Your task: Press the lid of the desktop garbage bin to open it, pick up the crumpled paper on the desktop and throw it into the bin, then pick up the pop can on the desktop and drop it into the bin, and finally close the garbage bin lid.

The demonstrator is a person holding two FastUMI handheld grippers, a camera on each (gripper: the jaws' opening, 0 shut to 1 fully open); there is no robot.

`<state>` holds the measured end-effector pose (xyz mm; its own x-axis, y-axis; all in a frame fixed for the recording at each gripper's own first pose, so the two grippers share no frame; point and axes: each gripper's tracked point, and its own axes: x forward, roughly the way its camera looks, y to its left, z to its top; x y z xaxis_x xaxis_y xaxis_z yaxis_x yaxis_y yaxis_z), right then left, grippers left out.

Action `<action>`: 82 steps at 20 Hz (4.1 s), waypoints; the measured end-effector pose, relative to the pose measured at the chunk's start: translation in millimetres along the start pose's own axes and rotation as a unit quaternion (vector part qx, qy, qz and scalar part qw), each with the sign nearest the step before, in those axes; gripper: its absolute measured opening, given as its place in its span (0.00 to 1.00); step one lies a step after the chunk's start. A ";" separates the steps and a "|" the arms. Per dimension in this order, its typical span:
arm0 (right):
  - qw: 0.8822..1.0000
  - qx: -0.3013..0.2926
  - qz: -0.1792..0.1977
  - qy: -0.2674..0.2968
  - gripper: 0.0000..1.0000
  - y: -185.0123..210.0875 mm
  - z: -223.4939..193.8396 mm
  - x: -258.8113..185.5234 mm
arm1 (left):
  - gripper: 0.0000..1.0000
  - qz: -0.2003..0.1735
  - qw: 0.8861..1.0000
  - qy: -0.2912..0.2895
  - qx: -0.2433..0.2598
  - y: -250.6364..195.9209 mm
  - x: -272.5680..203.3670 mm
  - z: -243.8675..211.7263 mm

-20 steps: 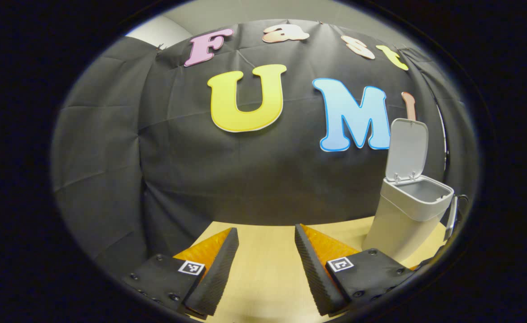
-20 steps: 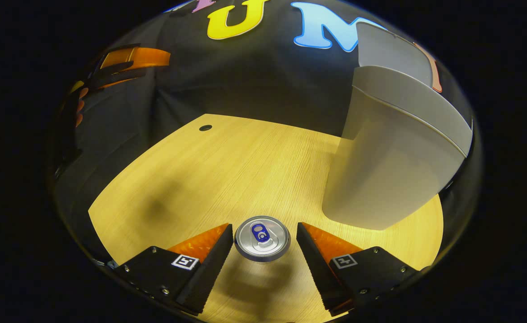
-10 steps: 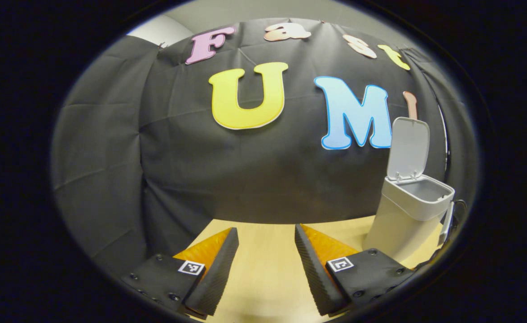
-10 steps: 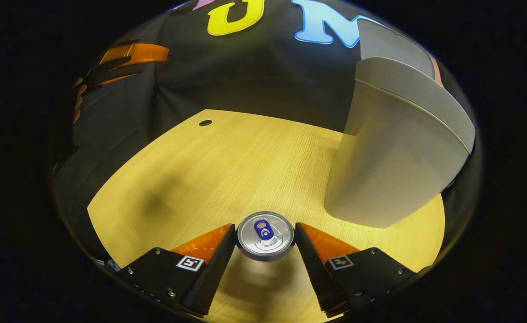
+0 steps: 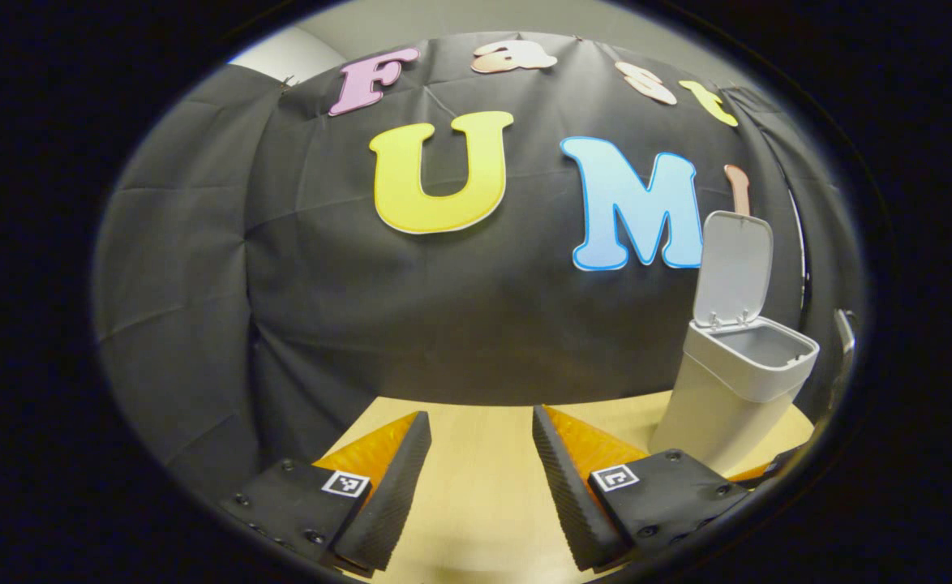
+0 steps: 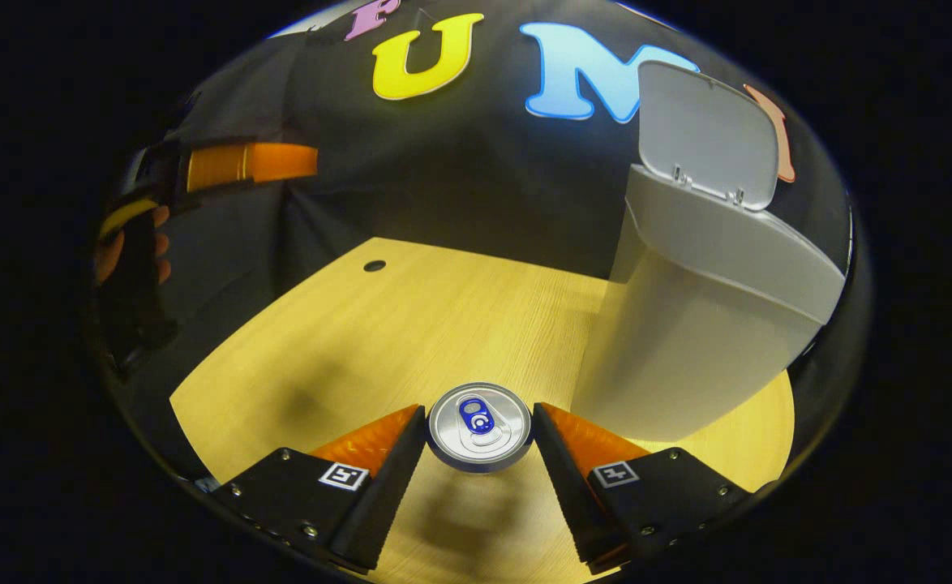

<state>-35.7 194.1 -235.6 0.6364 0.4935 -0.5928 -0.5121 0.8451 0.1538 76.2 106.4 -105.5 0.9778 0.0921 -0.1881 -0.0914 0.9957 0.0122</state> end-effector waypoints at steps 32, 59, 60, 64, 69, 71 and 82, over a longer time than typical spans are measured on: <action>0.963 0.053 -0.068 -0.254 0.84 -101.2 215.2 -99.9 | 0.88 -0.023 1.000 0.011 -0.015 -41.0 17.2 1.3; 0.978 0.078 -0.139 -0.132 0.84 -207.3 154.1 -2.3 | 0.81 0.008 0.999 0.042 -0.013 -30.9 32.3 -17.6; 0.979 0.080 -0.140 -0.125 0.85 -209.3 151.1 1.6 | 0.81 0.008 0.999 0.043 -0.012 -30.4 34.6 -19.5; 0.979 0.091 -0.150 -0.105 0.84 -219.6 142.8 15.2 | 0.81 0.009 0.999 0.051 -0.009 -31.8 43.4 -26.7; 0.976 0.118 -0.160 -0.087 0.84 -228.9 135.0 23.8 | 0.82 0.003 0.998 0.057 -0.007 -38.9 53.0 -31.1; 0.975 0.117 -0.166 -0.088 0.84 -230.6 135.4 25.0 | 0.84 0.001 0.998 0.058 -0.009 -40.4 54.1 -31.1; 0.977 0.116 -0.160 -0.087 0.87 -227.9 135.0 21.7 | 0.85 0.009 0.998 0.055 -0.014 -34.4 46.4 -28.6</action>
<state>172.8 40.0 -176.8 0.8406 0.2077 -0.5003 -0.1405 0.9756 0.1690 119.4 76.2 -142.7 0.9492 0.1082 -0.2954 -0.1163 0.9932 -0.0101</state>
